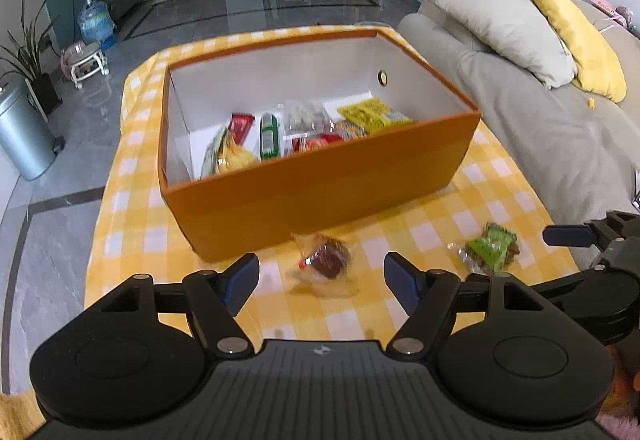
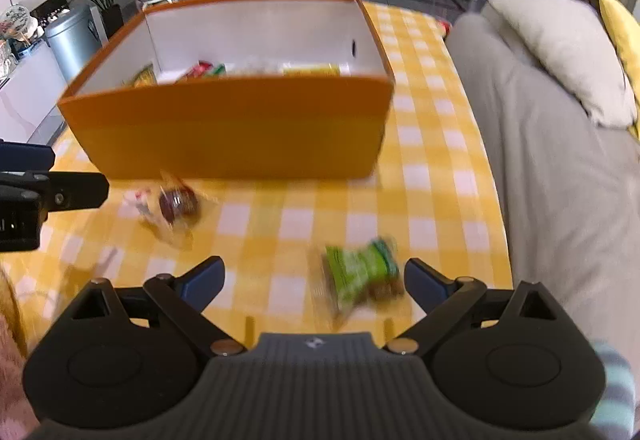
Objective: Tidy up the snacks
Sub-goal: 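Move both tools back toward the brown candy and green nut packet, then close the left gripper on the brown candy while the right grips the green nut packet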
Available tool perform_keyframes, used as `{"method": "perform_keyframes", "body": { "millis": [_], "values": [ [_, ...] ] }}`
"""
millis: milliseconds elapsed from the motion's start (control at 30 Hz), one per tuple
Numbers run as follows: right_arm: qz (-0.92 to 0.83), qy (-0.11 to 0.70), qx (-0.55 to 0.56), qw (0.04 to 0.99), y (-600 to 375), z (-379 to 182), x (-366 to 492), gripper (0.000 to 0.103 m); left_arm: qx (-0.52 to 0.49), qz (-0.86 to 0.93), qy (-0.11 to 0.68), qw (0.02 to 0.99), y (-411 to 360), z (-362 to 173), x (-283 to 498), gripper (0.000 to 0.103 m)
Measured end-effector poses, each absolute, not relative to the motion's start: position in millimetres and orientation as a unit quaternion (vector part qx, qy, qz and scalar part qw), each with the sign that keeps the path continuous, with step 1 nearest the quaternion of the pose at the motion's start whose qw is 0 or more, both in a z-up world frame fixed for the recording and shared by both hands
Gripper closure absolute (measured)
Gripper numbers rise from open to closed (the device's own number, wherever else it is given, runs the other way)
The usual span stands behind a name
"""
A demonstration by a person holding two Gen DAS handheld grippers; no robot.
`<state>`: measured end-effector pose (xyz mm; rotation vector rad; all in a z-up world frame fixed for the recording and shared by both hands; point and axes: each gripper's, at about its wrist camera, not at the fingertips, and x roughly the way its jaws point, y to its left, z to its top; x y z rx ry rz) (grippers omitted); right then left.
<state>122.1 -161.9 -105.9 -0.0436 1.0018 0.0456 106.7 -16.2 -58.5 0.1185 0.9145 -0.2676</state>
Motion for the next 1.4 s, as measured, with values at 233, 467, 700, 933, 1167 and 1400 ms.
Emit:
{"method": "perform_keyframes", "body": {
  "millis": [233,467,700,933,1167,1400],
  "values": [
    [-0.009,0.499,0.047,0.865,-188,-115,120,0.010,0.053,-0.128,0.458,0.878,-18,-73,103,0.019],
    [-0.044,0.519,0.108,0.847,-208,-132,129,0.013,0.047,-0.122,0.463,0.877,-16,-79,108,0.019],
    [-0.050,0.507,0.090,0.856,-207,-144,145,0.018,0.034,-0.115,0.471,0.874,-11,-83,116,0.019],
    [-0.040,0.510,0.066,0.857,-200,-154,155,0.035,0.023,-0.115,0.471,0.874,-8,-85,124,0.020],
    [0.028,0.499,0.049,0.865,-182,-156,158,0.048,0.025,-0.124,0.474,0.871,-13,-89,136,0.021],
    [0.066,0.491,0.017,0.869,-165,-157,159,0.048,-0.013,-0.116,0.496,0.860,-13,-105,158,0.021]
  ]
}}
